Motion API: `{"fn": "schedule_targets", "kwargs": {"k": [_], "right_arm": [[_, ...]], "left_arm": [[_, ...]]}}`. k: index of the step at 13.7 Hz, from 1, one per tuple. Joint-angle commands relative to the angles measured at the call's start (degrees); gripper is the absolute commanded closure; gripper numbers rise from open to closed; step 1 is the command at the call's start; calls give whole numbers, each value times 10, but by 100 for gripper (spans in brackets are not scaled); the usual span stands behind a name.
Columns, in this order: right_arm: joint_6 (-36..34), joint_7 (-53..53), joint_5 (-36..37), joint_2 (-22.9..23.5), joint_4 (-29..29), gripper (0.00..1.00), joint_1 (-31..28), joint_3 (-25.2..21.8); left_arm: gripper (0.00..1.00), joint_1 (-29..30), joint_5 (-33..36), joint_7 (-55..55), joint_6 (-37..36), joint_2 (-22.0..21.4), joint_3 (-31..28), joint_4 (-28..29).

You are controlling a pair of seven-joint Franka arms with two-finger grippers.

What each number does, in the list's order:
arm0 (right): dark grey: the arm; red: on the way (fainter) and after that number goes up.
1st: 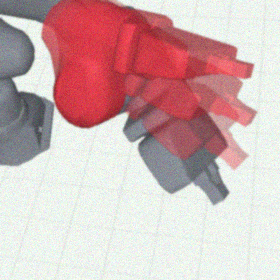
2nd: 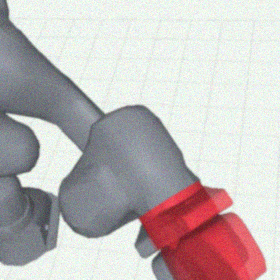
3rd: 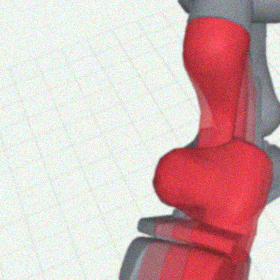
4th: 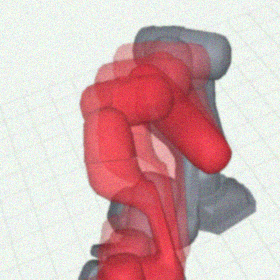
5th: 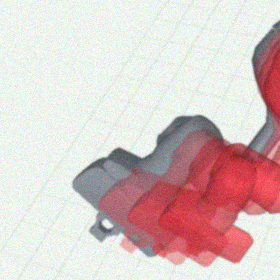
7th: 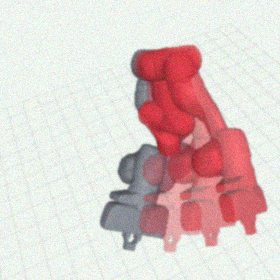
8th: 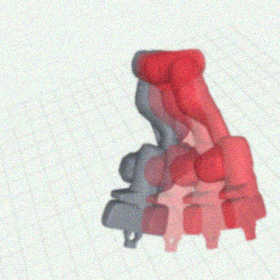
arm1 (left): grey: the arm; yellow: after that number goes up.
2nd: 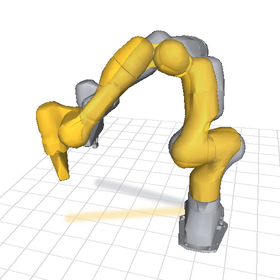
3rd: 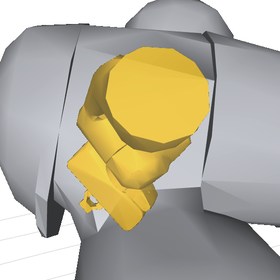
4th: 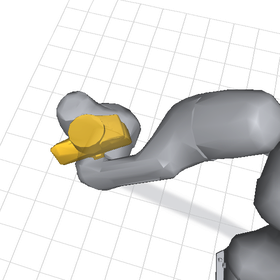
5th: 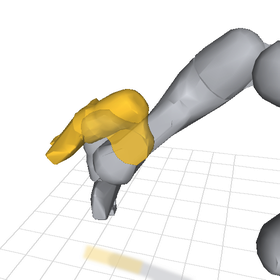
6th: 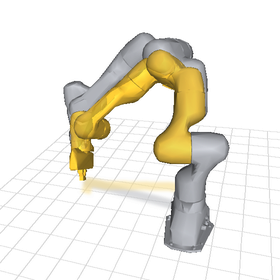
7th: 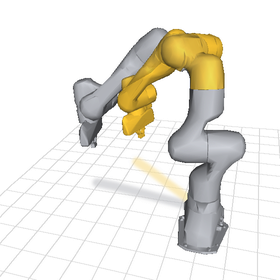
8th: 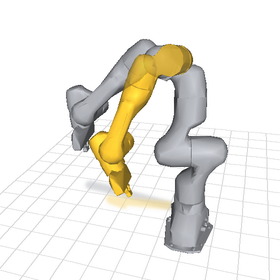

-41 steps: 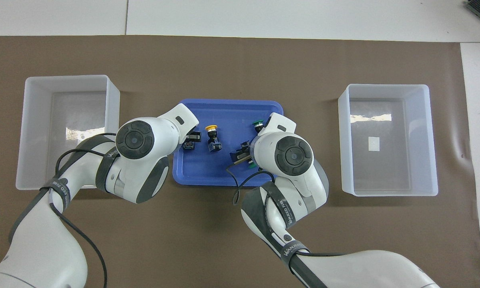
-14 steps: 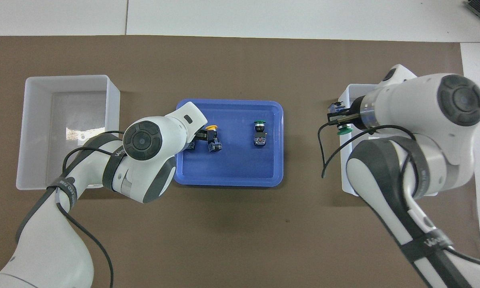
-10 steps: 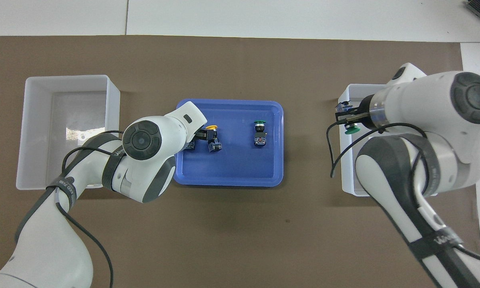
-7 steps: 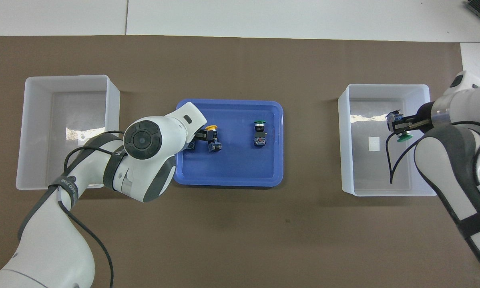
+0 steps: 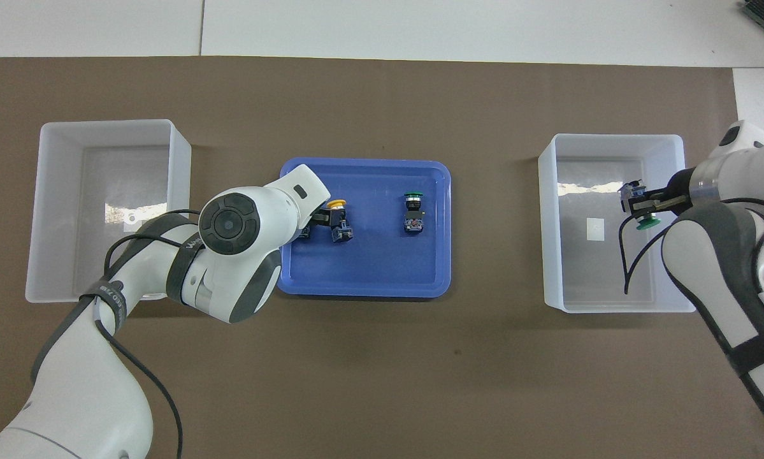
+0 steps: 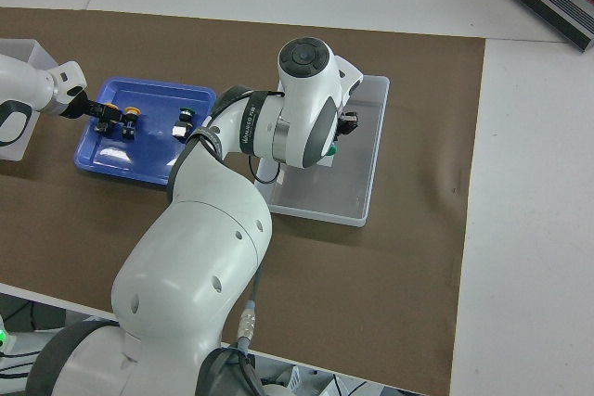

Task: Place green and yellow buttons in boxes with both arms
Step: 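Release the green button while the left gripper grasps the yellow button, then lower the yellow button into the bin while the right gripper grasps a green button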

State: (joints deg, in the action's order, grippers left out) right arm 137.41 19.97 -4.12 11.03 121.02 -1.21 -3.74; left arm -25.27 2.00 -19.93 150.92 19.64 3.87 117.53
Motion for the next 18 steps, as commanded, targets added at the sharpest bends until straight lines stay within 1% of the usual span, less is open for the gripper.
{"fn": "schedule_targets", "kwargs": {"k": [1, 2, 4, 5, 7, 8, 9, 11, 12, 14, 15, 16, 18], "right_arm": [[-1, 8, 0, -13, 1, 0, -7, 5], [-15, 7, 0, -25, -10, 0, -5, 6], [-63, -4, -5, -47, -52, 0, 6, 13], [-78, -25, -8, -50, -74, 0, 22, 13], [-82, -104, -8, -48, -104, 0, 59, 13], [-77, -147, -8, -43, -115, 0, 83, 14], [-73, -198, -5, -38, -126, 0, 112, 13], [-67, -337, 2, 5, -170, 0, 168, 13], [-56, -388, 4, 33, -194, 0, 194, 13], [-26, -417, 4, 71, -213, 0, 205, 13], [-9, -432, 3, 85, -215, 0, 213, 13], [10, -453, 3, 98, -215, 0, 225, 14], [35, -474, 1, 128, -226, 0, 246, 13]], "left_arm": [[28, -7, -10, 5, 33, 0, -4, 27], [38, -8, -10, 4, 40, 0, -4, 32], [64, -11, -10, -9, 41, 0, -4, 31], [74, -11, -10, -17, 41, 1, -5, 27], [96, -8, -11, -17, 33, 7, -4, 7], [100, -6, -11, -17, 27, 9, -4, -4], [100, -3, -12, -17, 16, 9, -4, -13], [100, 7, -14, -16, -34, 4, -5, -47], [100, 17, -14, -14, -78, 0, -4, -74], [100, 37, -14, -9, -149, -4, -6, -123], [100, 54, -14, -7, -172, -9, -6, -141], [100, 75, -14, -4, -191, -12, -4, -155], [100, 125, -17, 36, -215, -19, -2, -169]]}}
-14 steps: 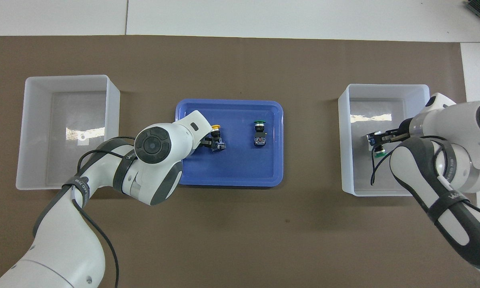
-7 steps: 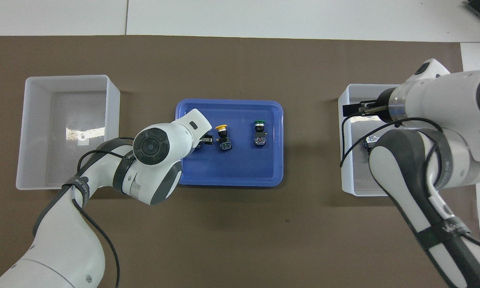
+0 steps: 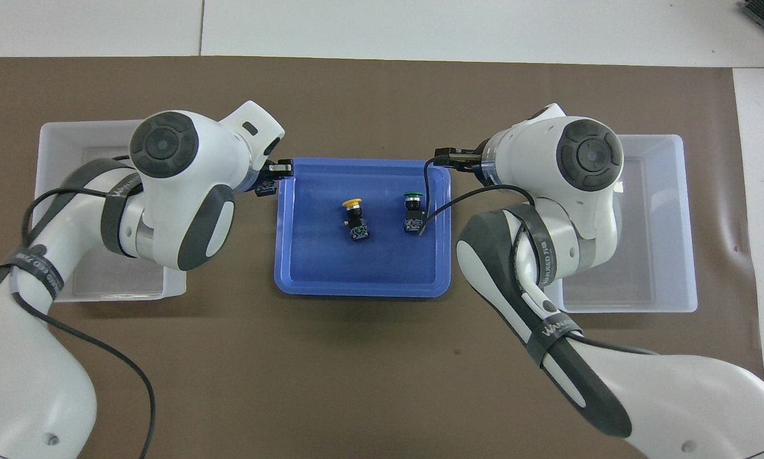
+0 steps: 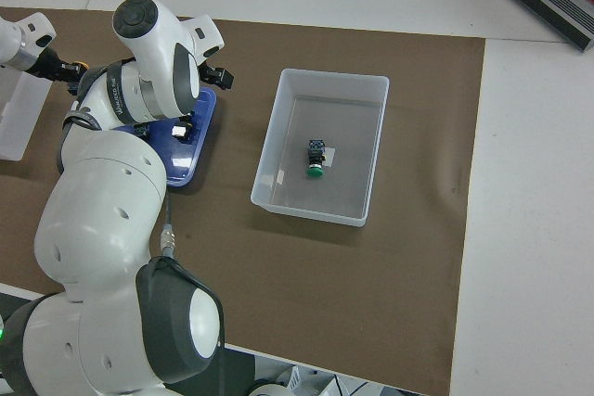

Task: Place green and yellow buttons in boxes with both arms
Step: 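Lower the yellow button into the bin while the right gripper grasps a green button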

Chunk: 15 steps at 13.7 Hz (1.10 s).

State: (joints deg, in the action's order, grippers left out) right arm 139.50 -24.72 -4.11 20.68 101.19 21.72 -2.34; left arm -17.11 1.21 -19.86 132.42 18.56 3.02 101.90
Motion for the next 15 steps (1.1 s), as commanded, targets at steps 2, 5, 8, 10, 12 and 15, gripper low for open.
{"fn": "schedule_targets", "kwargs": {"k": [2, 5, 8, 10, 12, 15], "right_arm": [[19, -53, 3, 71, -59, 0, 45, -1], [15, -66, 10, 82, -57, 0, 68, -1], [17, -66, 46, 82, -28, 0, 75, -1], [19, -66, 52, 84, -24, 0, 75, -1], [18, -64, 53, 84, -17, 0, 76, -1], [18, -56, 53, 83, -1, 0, 83, -1]], "left_arm": [[100, 91, -26, 96, -58, -7, 8, -32], [100, 164, -72, 215, -83, -7, 6, -43], [100, 209, -73, 278, -91, -10, 3, -32], [100, 224, -73, 289, -81, -26, 1, 9], [100, 227, -72, 292, -59, -33, 1, 52], [100, 225, -72, 292, 7, -20, 1, 101]]}}
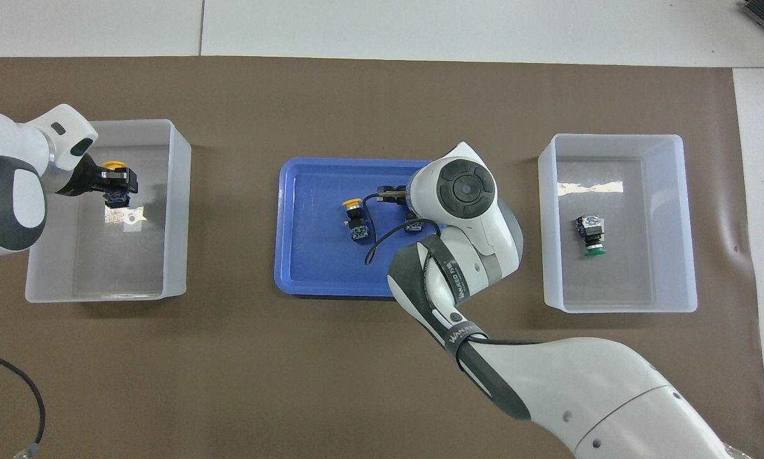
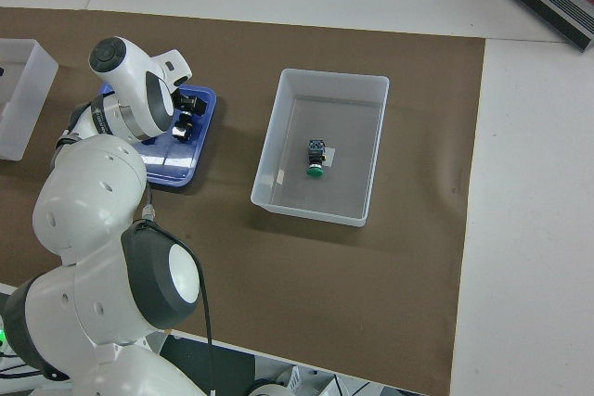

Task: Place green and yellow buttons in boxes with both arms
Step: 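Lower the yellow button into the bin while the right gripper grasps a green button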

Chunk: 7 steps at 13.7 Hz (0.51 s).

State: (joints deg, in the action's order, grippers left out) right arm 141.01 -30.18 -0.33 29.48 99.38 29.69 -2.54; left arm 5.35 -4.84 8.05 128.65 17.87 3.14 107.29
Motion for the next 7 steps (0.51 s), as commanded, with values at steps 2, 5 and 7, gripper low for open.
{"fn": "schedule_targets", "kwargs": {"k": [2, 5, 7], "right_arm": [[5, -2, 15, -6, 22, 18, 4, 1], [0, -9, 14, -3, 18, 100, 10, 1], [-6, -15, 5, -6, 6, 100, 10, 1]], "left_arm": [[90, -2, -11, 13, 67, 0, -1, 53], [33, -2, -10, 12, 59, 2, -1, 38], [22, -3, -6, 12, 36, 7, -1, 11]]}}
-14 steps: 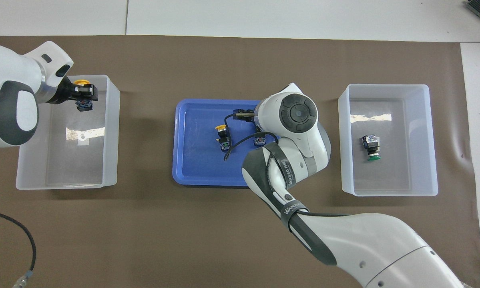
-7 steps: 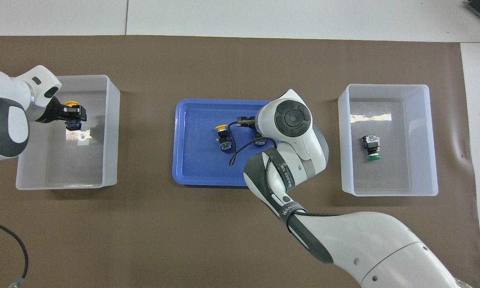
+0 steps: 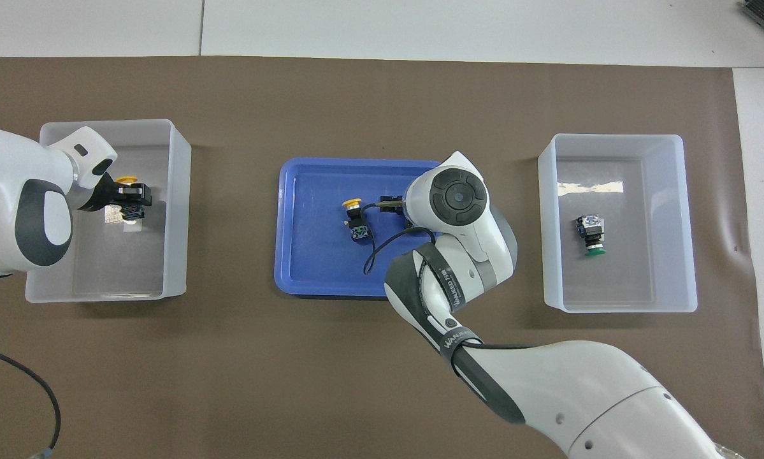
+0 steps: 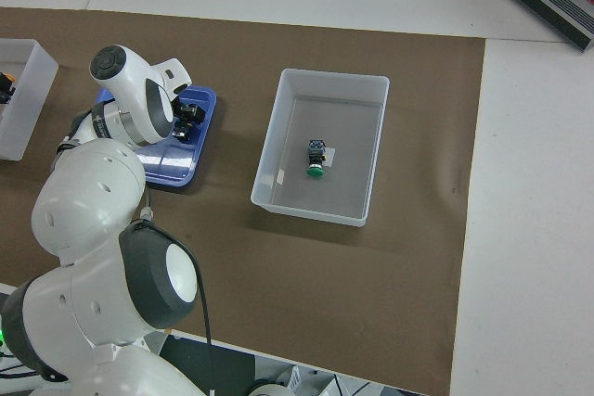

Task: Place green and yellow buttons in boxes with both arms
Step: 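Open the left gripper over the bin while the right gripper carries the green button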

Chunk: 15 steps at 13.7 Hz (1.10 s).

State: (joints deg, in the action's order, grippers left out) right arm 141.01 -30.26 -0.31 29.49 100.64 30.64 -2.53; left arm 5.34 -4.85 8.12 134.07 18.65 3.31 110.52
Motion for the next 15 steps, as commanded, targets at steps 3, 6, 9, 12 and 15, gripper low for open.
{"fn": "schedule_targets", "kwargs": {"k": [3, 6, 9, 12, 15], "right_arm": [[-78, -17, 5, -37, -29, 100, -4, 1], [-151, -9, 5, -115, -29, 100, -18, -1], [-229, 116, 11, -174, -24, 100, -86, -3], [-280, 316, 6, -196, -19, 100, -184, -2], [-268, 496, 5, -211, 31, 100, -275, -2]], "left_arm": [[14, -4, -6, 8, -95, 20, -2, -110], [17, -29, -10, -13, -155, 29, -2, -174], [19, -78, -12, -118, -147, 29, -1, -174], [23, -155, -12, -239, -112, 27, -1, -153], [26, -227, -13, -352, -26, 26, 1, -118]]}}
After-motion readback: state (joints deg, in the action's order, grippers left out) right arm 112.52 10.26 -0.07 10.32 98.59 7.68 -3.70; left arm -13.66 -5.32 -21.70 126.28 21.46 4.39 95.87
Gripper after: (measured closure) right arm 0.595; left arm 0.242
